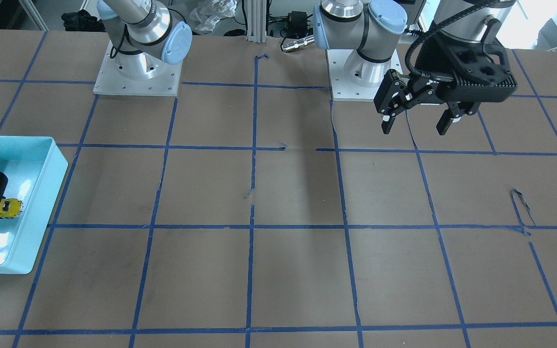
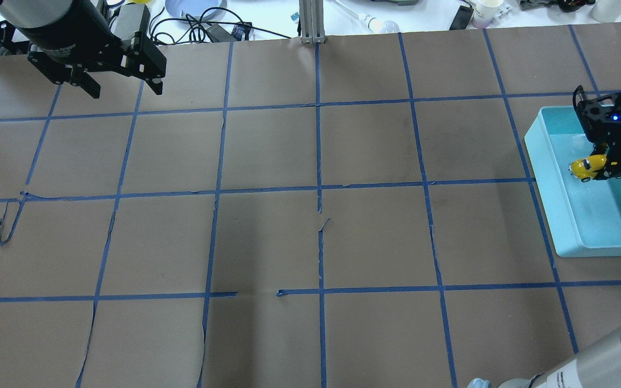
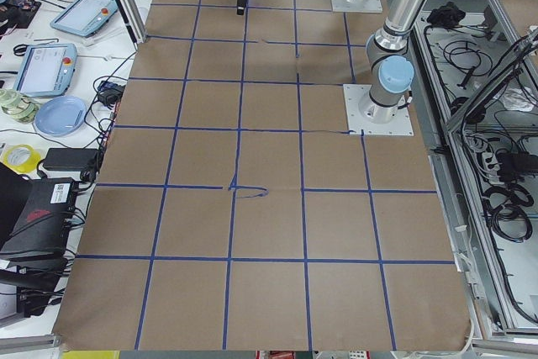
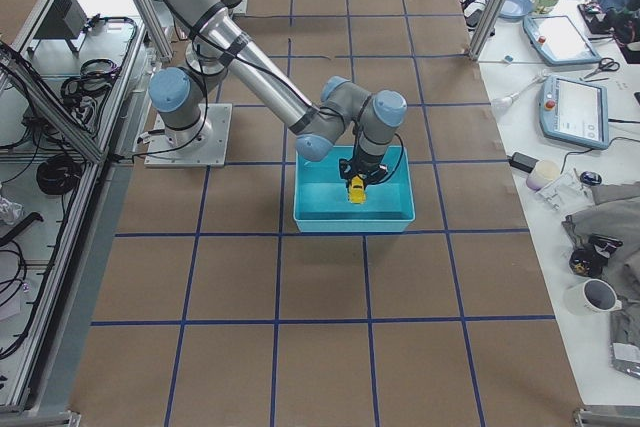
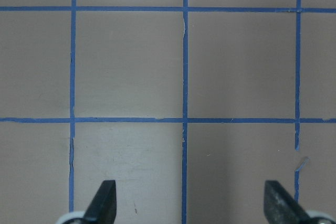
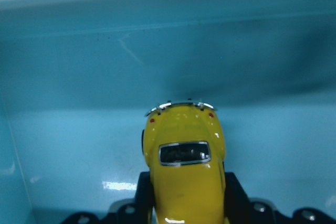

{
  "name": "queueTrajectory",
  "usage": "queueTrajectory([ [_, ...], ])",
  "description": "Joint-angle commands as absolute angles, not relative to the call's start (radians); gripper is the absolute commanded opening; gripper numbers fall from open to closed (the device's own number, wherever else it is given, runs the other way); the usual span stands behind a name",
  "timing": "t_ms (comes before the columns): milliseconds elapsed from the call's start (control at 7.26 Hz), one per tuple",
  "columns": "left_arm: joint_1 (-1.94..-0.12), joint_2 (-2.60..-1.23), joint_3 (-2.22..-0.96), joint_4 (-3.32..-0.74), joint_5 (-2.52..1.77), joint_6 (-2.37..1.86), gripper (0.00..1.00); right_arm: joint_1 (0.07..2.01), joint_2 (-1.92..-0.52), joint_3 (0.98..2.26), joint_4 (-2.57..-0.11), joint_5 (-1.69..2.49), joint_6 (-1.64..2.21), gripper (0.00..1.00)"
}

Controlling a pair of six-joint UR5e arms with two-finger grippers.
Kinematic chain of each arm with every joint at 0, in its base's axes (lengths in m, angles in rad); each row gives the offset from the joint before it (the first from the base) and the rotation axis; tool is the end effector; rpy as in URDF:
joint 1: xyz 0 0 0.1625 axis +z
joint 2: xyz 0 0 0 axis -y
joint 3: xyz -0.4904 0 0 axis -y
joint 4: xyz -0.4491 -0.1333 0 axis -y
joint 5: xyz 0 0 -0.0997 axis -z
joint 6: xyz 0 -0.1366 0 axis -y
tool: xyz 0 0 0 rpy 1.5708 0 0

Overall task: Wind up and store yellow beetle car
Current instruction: 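Open the right gripper to release the car inside the bin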

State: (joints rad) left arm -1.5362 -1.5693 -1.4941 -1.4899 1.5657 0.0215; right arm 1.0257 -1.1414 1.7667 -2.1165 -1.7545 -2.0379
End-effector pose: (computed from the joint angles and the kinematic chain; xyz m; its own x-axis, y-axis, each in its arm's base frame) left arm -0.1143 -0.5714 0.5689 -0.9999 -0.0126 0.0016 -0.0127 0.9873 -0.1585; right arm -0.2480 -0.6180 0.2037 -0.0795 -0.9850 -0.1530 -0.9901 0.0603 0.1268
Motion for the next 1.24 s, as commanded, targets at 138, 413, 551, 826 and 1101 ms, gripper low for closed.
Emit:
queueTrajectory([
  [138,-1.536,-1.569,-1.494,-1.491,1.565,0.021,1.0,1.025,-1.147,1.77,-2.126,-1.688,-2.025,1.0],
  [413,-1.536,-1.569,-1.494,-1.49,1.566,0.021,1.0,1.028,-1.219,1.759,-2.108,-1.683,-1.929,1.0],
  [551,-1.536,-1.569,-1.494,-1.489,1.565,0.021,1.0,1.034,-1.297,1.758,-2.105,-1.683,-1.852,1.0],
  [826,-1.534,-1.569,-1.494,-1.489,1.565,0.021,1.0,1.038,-1.408,1.735,-1.965,-1.616,-1.61,1.0],
  [1101,-1.534,-1.569,-1.494,-1.489,1.565,0.021,1.0,1.077,-1.448,1.59,-1.721,-1.605,-1.147,1.0],
])
